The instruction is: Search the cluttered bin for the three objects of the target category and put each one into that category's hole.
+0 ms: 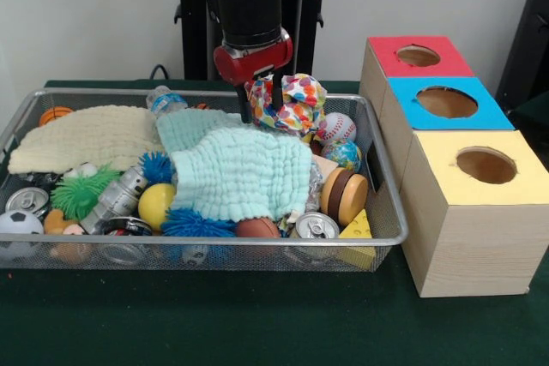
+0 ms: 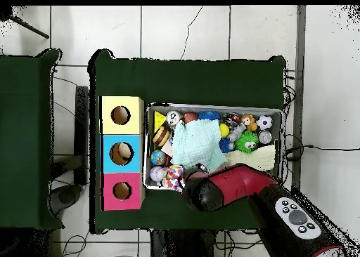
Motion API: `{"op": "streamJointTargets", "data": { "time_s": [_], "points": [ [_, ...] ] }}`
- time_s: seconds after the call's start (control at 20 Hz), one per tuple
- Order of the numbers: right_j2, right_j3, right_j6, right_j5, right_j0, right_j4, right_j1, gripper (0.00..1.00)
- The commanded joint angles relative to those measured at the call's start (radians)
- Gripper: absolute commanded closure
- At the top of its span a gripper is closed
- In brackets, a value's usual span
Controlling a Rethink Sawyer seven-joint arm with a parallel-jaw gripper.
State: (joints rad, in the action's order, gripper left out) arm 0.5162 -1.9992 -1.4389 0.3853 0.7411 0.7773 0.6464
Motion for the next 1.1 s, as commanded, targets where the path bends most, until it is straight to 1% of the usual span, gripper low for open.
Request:
{"op": "streamJointTargets", "data": {
  "time_s": [0.05, 0.3, 0.35, 0.4, 0.5, 0.55, 0.65, 0.8, 0.9, 1.1],
  "points": [
    [-0.039, 0.039, -0.045, -0.024, 0.009, 0.05, -0.031, 0.0],
    [0.0, 0.023, 0.007, 0.041, 0.044, 0.003, 0.014, 0.0],
    [0.021, 0.013, 0.017, 0.054, 0.059, -0.019, 0.027, 0.0],
    [0.058, 0.001, 0.034, 0.072, 0.086, -0.057, 0.046, 0.0],
    [0.096, 0.018, 0.104, 0.158, 0.124, -0.104, 0.092, 0.0],
    [0.102, 0.045, 0.141, 0.188, 0.137, -0.105, 0.102, 0.0],
    [0.098, 0.109, 0.211, 0.227, 0.147, -0.069, 0.094, 0.0],
    [0.132, 0.173, 0.284, 0.233, 0.181, -0.024, 0.054, 0.0],
    [0.14, 0.202, 0.298, 0.221, 0.189, 0.017, 0.027, 0.0],
    [0.123, 0.241, 0.279, 0.178, 0.175, 0.109, -0.026, 0.0]
  ]
}}
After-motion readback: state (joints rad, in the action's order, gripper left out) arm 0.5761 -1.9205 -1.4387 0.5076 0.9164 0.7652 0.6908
